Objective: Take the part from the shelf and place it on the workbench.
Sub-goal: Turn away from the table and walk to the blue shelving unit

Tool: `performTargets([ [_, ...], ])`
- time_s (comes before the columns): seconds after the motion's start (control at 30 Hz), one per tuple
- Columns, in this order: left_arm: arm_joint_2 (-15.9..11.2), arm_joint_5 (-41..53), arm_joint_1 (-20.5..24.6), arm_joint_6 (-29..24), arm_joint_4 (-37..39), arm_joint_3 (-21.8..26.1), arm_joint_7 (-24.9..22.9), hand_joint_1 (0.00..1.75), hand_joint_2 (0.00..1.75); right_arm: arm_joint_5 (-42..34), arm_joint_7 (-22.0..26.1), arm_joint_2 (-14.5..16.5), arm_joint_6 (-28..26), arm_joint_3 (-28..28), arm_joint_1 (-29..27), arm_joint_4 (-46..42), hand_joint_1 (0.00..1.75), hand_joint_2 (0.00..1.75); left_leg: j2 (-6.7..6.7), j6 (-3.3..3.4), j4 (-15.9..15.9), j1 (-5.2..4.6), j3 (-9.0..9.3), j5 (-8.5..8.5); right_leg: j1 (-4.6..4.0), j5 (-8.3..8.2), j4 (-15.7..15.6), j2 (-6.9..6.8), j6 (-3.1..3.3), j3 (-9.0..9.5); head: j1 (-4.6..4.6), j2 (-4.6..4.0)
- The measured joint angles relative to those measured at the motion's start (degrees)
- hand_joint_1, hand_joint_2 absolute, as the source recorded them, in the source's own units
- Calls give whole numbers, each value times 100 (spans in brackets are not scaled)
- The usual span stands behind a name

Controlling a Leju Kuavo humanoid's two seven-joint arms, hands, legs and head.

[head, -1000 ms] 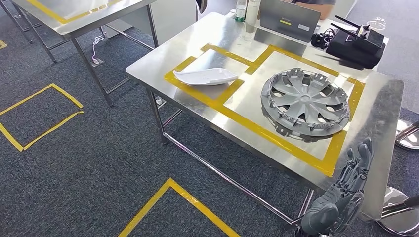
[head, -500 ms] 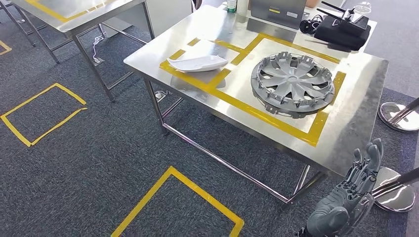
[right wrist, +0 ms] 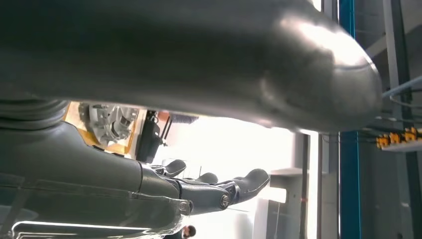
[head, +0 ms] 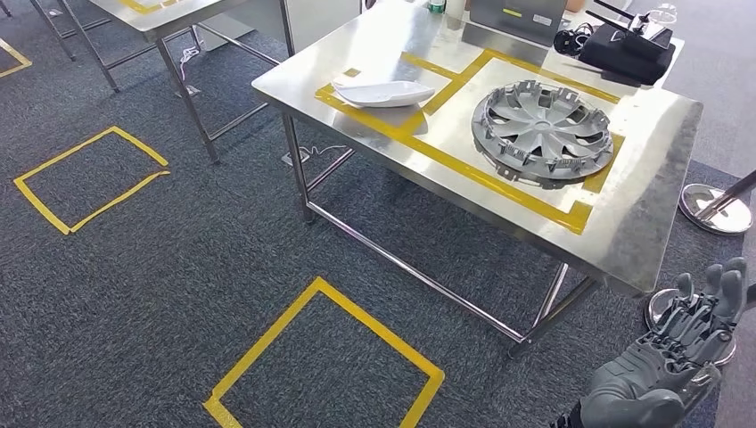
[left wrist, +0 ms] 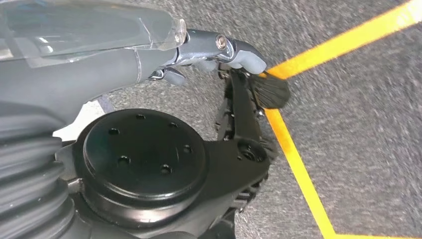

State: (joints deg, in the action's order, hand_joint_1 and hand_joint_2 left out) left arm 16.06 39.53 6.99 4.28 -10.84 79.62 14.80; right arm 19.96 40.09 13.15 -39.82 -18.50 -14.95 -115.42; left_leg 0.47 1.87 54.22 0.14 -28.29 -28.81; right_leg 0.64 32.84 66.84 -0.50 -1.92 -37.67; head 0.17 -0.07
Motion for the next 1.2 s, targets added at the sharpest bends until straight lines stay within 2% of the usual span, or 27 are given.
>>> performTargets([
  [0.03,-1,-10,0,0,0,-4,1,0,175,-42,0,8,0,16,-1,-15,0,0,12,11,5,-20,-92,72,-2,196,382,3,-2,-66,1,0],
  [0.07,-1,-21,0,1,0,-12,5,0,131,-87,0,11,0,28,-2,-17,0,0,23,20,13,-41,-187,143,-8,259,653,5,11,-74,1,0],
  [0.1,-2,-32,0,1,0,-22,10,0,87,-147,0,12,0,33,-4,-10,0,0,31,24,22,-59,-280,206,-18,188,724,7,38,11,-1,0],
  [0.13,-1,-37,0,0,0,-34,20,0,44,-226,0,11,0,33,-5,0,0,0,33,25,32,-72,-355,264,-36,36,573,8,76,202,-2,0],
  [0.17,-1,-32,0,-3,0,-49,42,0,0,-325,0,9,0,34,-4,15,0,0,30,23,43,-80,-421,316,-63,-114,205,9,123,503,-2,0],
  [0.2,3,-20,0,-7,1,-66,72,0,0,-433,0,5,0,33,-4,34,0,0,23,14,56,-90,-472,365,-97,-182,-297,8,174,876,-1,0],
  [0.23,9,-3,0,-11,1,-87,106,0,0,-554,0,-3,0,29,0,55,0,0,17,-2,67,-96,-506,415,-126,-178,-799,4,210,1214,-2,0],
  [0.27,13,16,0,-17,2,-107,139,0,0,-677,-1,-18,1,21,4,84,0,0,14,-24,70,-98,-532,463,-152,-137,-1170,1,240,1445,-5,0],
  [0.3,18,37,-1,-22,2,-124,160,0,0,-787,-2,-40,8,10,12,117,0,0,16,-51,71,-94,-547,509,-171,-91,-1378,-1,261,1555,2,0],
  [0.37,20,70,0,-31,2,-149,180,0,0,-1059,-46,-113,75,-24,46,201,0,0,18,-112,76,-77,-571,561,-174,-144,-1446,-8,307,1520,17,0],
  [0.4,17,89,0,-33,1,-163,186,0,0,-1183,-77,-155,131,-48,74,244,0,0,5,-144,145,-71,-613,495,-161,-191,-1458,-12,342,1489,25,0],
  [0.43,11,104,0,-34,1,-183,190,0,0,-1302,-110,-196,193,-77,100,288,0,0,-14,-176,315,-64,-690,339,-145,-244,-1468,-18,373,1451,12,0],
  [0.47,1,116,0,-36,-1,-203,192,0,0,-1383,-128,-231,243,-105,119,328,0,0,-32,-206,604,-52,-808,108,-129,-290,-1471,-25,393,1408,2,0],
  [0.53,-21,133,-1,-44,-2,-236,195,0,0,-1473,-134,-294,295,-141,130,403,0,0,-46,-264,1381,-19,-1086,-344,-127,-358,-1454,-37,400,1311,-17,0],
  [0.57,-32,137,-3,-48,-2,-245,197,0,0,-1489,-127,-323,303,-148,127,434,0,0,-45,-288,1658,2,-1159,-435,-123,-384,-1438,-44,388,1264,-16,0],
  [0.6,-42,140,-5,-51,-2,-254,199,0,0,-1494,-114,-348,307,-153,123,460,0,0,-43,-310,1736,23,-1137,-415,-112,-401,-1414,-49,374,1221,-16,0],
  [0.63,-50,141,-6,-50,-2,-263,202,0,0,-1481,-97,-372,308,-158,118,480,0,0,-40,-332,1568,45,-992,-296,-94,-409,-1378,-50,358,1188,-15,0],
  [0.7,-57,143,-6,-42,-1,-278,216,0,0,-1401,-57,-407,287,-171,102,500,0,0,-36,-389,790,85,-492,-7,-58,-391,-1283,-47,309,1122,-19,0],
  [0.73,-58,143,-6,-33,0,-283,227,0,0,-1339,-42,-421,266,-177,95,504,0,0,-47,-398,465,91,-293,77,-55,-377,-1230,-43,276,1079,-27,1],
  [0.77,-60,143,-6,-25,1,-286,238,0,0,-1273,-29,-432,241,-184,88,508,0,0,-57,-394,267,92,-184,96,-58,-364,-1184,-40,244,1041,-32,1],
  [0.8,-58,143,-6,-18,3,-289,246,0,0,-1221,-19,-443,221,-189,84,512,0,0,-69,-374,194,90,-157,66,-67,-344,-1147,-37,228,1001,-39,1],
  [0.83,-57,143,-6,-15,3,-292,253,0,0,-1179,-14,-454,203,-193,79,515,0,0,-78,-340,182,89,-171,65,-72,-339,-1123,-35,245,980,-38,1],
  [0.93,-51,143,-10,-14,4,-299,263,0,0,-1092,-9,-481,165,-196,67,526,0,0,-79,-301,165,80,-194,54,-71,-356,-1122,-33,360,962,-21,0],
  [1.0,-50,143,-11,-13,3,-303,269,0,0,-1019,-9,-490,140,-196,67,539,0,0,-77,-267,172,52,-205,59,-60,-392,-1144,-33,364,962,-23,0],
  [1.1,-55,143,-11,-13,2,-311,279,0,0,-900,-11,-495,106,-196,60,560,0,0,-74,-211,189,12,-229,60,-27,-428,-1165,-33,286,949,-25,0],
  [1.2,-63,142,-11,-14,2,-316,298,0,0,-798,-31,-498,81,-196,37,565,0,0,-74,-162,218,-16,-250,51,6,-435,-1172,-33,149,941,-26,0],
])
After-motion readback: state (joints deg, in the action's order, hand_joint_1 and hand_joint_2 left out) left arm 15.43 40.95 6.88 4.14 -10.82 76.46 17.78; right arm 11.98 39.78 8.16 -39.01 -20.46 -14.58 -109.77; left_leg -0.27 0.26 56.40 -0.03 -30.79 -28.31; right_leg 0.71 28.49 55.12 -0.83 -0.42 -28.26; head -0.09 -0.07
